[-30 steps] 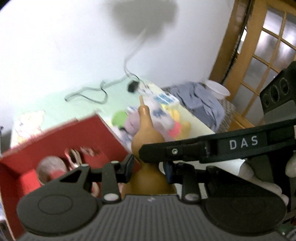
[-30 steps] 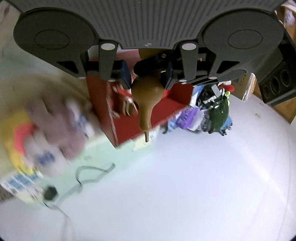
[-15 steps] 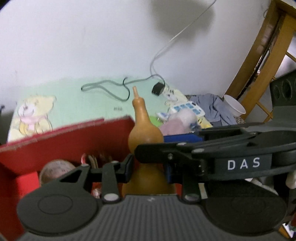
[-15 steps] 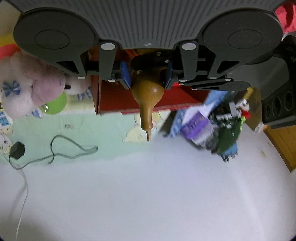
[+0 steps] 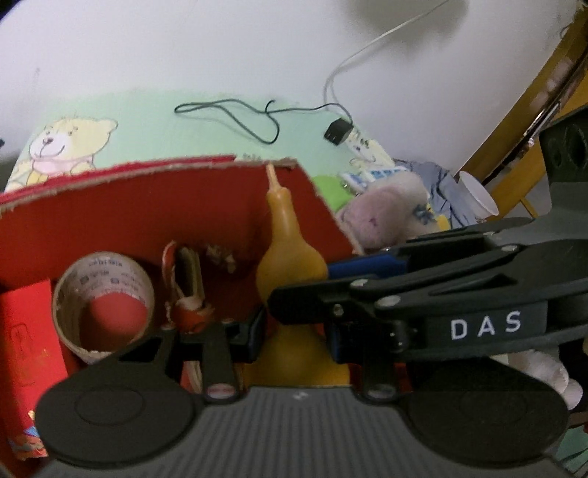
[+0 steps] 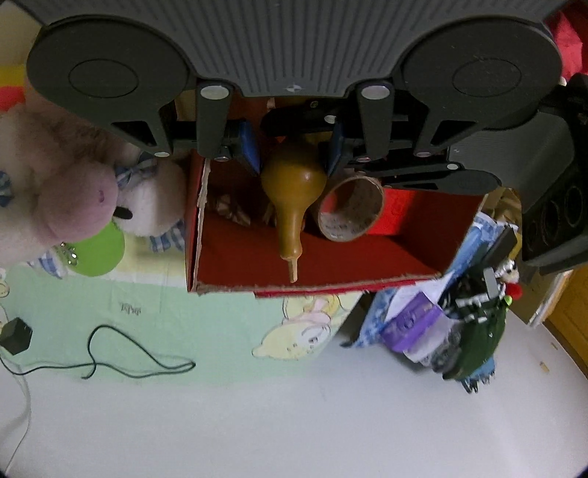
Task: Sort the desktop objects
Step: 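Lift the gourd with the right gripper toward the red box, then lower the brown gourd into the red box beside the scarf item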
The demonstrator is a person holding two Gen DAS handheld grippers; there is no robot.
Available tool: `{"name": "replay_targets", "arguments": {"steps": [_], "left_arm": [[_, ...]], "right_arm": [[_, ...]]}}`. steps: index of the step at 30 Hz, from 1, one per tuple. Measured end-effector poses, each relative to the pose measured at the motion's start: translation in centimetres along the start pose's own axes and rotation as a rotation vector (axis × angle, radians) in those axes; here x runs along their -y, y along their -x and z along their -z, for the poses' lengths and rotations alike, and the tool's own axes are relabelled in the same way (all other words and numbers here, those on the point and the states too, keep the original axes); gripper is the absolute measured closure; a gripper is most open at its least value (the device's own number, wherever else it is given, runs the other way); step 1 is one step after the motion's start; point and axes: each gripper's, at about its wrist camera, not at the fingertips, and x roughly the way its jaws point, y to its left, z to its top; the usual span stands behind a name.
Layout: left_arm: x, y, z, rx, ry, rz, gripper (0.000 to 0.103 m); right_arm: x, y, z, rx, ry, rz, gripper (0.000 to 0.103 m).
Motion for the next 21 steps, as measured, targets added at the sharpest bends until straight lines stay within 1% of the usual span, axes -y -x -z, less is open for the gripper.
{"name": "replay_targets", "arguments": {"steps": [5, 8, 10, 11, 12, 14, 16, 17, 19, 21], "left_arm": [[-0.4, -0.9, 0.1, -0.025, 0.006, -0.027, 0.073], [-0.6, -1.4, 0.0, -0.048, 0.016, -0.036, 0.073], [-0.8, -1.8, -0.1, -0.076, 0.033, -0.023, 0.073], [-0.8, -2.0, -0.1, -0.091, 0.039, -0.025, 0.073], [-0.7, -2.2, 0.0, -0.099, 0.036, -0.029, 0.073], [-0.5, -2.2, 0.1, -0.093, 0.024, -0.045, 0.073], [-0.5, -2.2, 0.1, -0.095, 0.032, -0.058, 0.073], [-0.7, -2.2, 0.1, -0.102, 0.042, -0.052, 0.073], [-1.0, -2.2, 0.1, -0.107, 0.057, -0.047, 0.073], [-0.9, -2.2, 0.2, -0.103, 0.05, -0.058, 0.073]], "right_arm": [[0.1, -1.2, -0.1, -0.04, 0.004, 0.022, 0.061], [-0.2, -1.6, -0.3, -0.042, 0.024, 0.036, 0.061], [-0.6, -1.9, -0.4, -0.038, 0.053, 0.062, 0.062], [-0.9, -2.0, -0.4, -0.034, 0.076, 0.086, 0.066], [-1.4, -2.2, -0.3, -0.031, 0.107, 0.122, 0.067], [-1.9, -2.6, -0.3, -0.031, 0.144, 0.154, 0.067], [-1.9, -2.7, -0.3, -0.03, 0.156, 0.161, 0.067], [-1.8, -2.8, -0.3, -0.027, 0.156, 0.164, 0.068], [-1.5, -2.7, -0.4, -0.019, 0.143, 0.157, 0.069], [-1.0, -2.5, -0.5, -0.008, 0.124, 0.146, 0.07]]}}
